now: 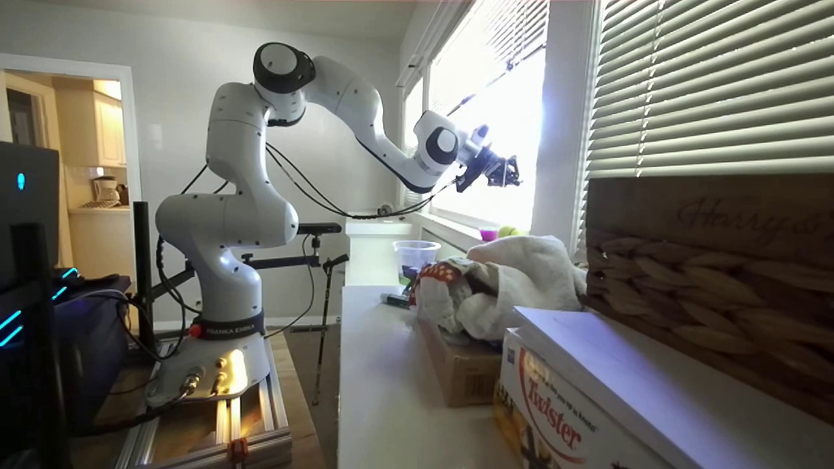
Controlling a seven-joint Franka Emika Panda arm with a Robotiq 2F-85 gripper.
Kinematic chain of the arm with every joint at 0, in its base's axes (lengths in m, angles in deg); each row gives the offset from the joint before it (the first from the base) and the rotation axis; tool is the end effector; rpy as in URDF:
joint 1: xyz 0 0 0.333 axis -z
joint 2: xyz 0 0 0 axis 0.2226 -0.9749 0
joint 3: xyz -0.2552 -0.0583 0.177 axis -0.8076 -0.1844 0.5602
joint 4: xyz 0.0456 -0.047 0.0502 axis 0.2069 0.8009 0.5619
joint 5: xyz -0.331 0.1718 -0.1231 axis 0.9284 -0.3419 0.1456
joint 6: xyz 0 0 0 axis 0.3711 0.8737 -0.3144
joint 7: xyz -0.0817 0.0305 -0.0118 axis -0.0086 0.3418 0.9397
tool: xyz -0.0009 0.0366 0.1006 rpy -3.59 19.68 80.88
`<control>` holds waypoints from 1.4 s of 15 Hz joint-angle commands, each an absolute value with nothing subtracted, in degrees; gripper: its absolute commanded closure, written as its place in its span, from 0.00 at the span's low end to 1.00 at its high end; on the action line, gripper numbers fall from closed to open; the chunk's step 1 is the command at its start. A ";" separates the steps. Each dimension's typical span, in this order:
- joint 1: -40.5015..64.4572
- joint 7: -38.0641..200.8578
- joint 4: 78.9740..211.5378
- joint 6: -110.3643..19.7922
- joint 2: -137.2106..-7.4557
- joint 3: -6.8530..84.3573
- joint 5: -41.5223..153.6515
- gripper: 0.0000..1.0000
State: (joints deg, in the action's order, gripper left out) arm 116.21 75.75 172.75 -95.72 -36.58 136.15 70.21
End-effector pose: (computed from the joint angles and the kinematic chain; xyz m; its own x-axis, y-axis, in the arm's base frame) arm 0.6010 -0.0037 0.5255 0.5064 0.4971 0.7046 0.0211 -0.8240 0.5662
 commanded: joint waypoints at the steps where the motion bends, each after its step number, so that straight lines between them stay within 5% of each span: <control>1: 114.98 74.21 170.51 -95.38 -34.72 134.17 67.30 0.99; 21: 102.76 76.29 159.27 -96.76 -34.09 118.20 66.82 0.99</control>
State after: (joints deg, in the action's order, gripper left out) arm 102.71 75.81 160.08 -95.95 -36.54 119.34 69.31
